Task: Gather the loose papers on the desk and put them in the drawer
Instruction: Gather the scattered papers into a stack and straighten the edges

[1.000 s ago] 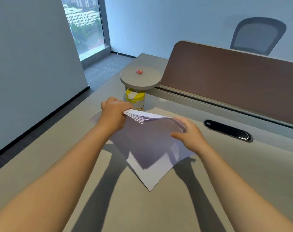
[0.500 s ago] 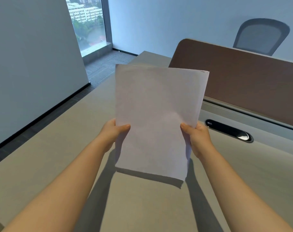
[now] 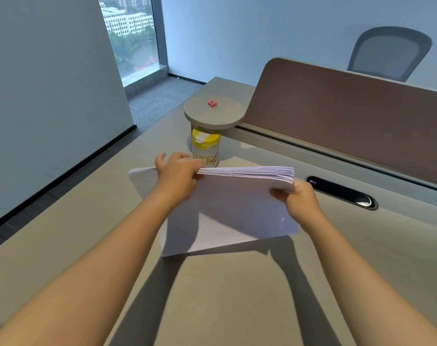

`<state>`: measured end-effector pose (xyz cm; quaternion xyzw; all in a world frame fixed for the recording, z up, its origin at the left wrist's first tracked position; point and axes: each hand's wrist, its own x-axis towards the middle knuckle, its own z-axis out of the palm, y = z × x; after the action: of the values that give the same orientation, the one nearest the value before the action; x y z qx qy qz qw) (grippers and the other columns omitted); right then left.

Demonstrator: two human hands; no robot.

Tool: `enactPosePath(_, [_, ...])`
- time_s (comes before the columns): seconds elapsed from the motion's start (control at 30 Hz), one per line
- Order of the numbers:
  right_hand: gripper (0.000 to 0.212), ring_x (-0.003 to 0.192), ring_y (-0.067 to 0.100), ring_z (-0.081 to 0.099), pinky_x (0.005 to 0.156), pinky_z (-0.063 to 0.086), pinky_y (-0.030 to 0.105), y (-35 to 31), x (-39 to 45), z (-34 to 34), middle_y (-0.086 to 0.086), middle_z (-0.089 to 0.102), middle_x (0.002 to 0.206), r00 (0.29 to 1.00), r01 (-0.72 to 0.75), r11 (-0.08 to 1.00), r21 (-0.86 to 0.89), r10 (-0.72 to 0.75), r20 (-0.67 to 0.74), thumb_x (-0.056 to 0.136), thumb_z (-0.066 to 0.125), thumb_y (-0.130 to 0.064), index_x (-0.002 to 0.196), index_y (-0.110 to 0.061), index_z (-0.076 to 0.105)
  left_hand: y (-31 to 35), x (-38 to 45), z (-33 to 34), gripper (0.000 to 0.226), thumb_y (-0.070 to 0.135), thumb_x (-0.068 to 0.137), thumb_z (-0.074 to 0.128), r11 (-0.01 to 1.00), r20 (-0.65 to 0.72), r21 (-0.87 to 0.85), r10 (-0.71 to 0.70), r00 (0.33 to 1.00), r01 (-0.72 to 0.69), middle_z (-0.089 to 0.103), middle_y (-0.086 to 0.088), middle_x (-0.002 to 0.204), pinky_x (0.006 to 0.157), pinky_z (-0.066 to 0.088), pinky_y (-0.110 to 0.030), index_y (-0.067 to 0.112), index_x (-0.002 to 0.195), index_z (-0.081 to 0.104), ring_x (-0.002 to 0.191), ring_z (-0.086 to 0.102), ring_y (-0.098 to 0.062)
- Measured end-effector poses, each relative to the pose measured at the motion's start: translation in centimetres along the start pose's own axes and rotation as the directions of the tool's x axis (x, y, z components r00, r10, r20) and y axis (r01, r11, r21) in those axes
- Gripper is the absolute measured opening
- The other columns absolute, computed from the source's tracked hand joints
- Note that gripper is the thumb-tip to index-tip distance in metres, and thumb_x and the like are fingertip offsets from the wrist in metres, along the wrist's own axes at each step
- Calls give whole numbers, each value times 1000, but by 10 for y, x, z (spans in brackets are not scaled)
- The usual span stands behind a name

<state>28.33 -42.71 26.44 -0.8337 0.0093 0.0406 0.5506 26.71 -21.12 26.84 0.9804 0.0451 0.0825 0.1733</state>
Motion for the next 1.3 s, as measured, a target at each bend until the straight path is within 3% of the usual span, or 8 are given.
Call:
enactPosePath(0.2, [11, 79, 20, 48, 58, 43, 20, 12, -1, -13, 5, 56, 77, 984, -120, 984, 133, 135, -114, 83, 55, 9, 84, 4, 65, -22, -14, 7, 107, 27, 72, 74, 846, -114, -402, -426, 898, 351, -8, -10, 159, 117, 1, -48, 24, 148, -1, 147, -5, -28])
enactPosePath(0.27, [21, 87, 22, 51, 72, 43, 28, 14, -2, -17, 11, 58, 91, 980, -129, 975, 183, 154, -128, 81, 56, 10, 101, 9, 63, -32, -15, 12, 111, 14, 73, 74, 535, 54, -741, -555, 830, 406, 11, -10, 156, 113, 20, -44, 18, 147, -9, 144, 15, -26])
enactPosePath(0.37, [27, 86, 22, 54, 65, 45, 27, 17, -3, -16, 11, 58, 94, 982, -107, 974, 201, 135, -132, 80, 57, 9, 107, 10, 61, -46, -17, 18, 66, 1, 78, 65, 228, 255, -876, -527, 811, 424, 52, -17, 132, 82, 47, -35, 3, 137, 36, 116, 53, -30])
enactPosePath(0.47, [13, 65, 14, 50, 57, 42, 20, 19, -4, -13, 2, 57, 73, 983, -104, 976, 189, 129, -127, 79, 59, 9, 90, 4, 64, -43, -19, 16, 40, -3, 81, 60, 216, 256, -886, -510, 821, 411, 59, -15, 114, 67, 47, -24, -5, 120, 54, 78, 59, -21])
enactPosePath(0.6, [28, 62, 14, 47, 54, 45, 20, 13, -6, -5, 0, 53, 63, 979, -69, 973, 220, 109, -175, 77, 59, 9, 60, -13, 56, -28, -16, 2, 37, -6, 79, 60, 244, 123, -933, -478, 870, 266, 62, -2, 90, 70, 52, -23, 0, 116, 58, 72, 56, -8])
enactPosePath(0.8, [30, 88, 23, 54, 77, 45, 34, 20, -17, -6, 3, 59, 85, 981, -53, 961, 273, 101, -163, 81, 57, 7, 110, -1, 58, -38, -22, 16, 34, -7, 75, 64, 305, 72, -931, -385, 920, 200, 61, 6, 82, 60, 51, -8, 8, 105, 57, 68, 62, 1])
enactPosePath(0.93, [32, 91, 23, 55, 80, 43, 33, 35, -17, -1, 6, 61, 89, 974, -137, 949, 284, 181, -133, 82, 57, 6, 113, 1, 57, -48, -23, 35, 45, -14, 73, 62, 355, 68, -911, -370, 927, 208, 62, -2, 94, 61, 50, -2, -9, 118, 55, 56, 61, 16])
enactPosePath(1.3, [32, 83, 25, 57, 70, 44, 30, 48, 0, -15, 8, 59, 97, 963, -201, 934, 295, 244, -115, 82, 57, 4, 113, -1, 55, -57, -7, 33, 36, -13, 77, 58, 335, 244, -885, -256, 935, 323, 69, 9, 75, 75, 49, -26, 7, 107, 58, 77, 58, -10])
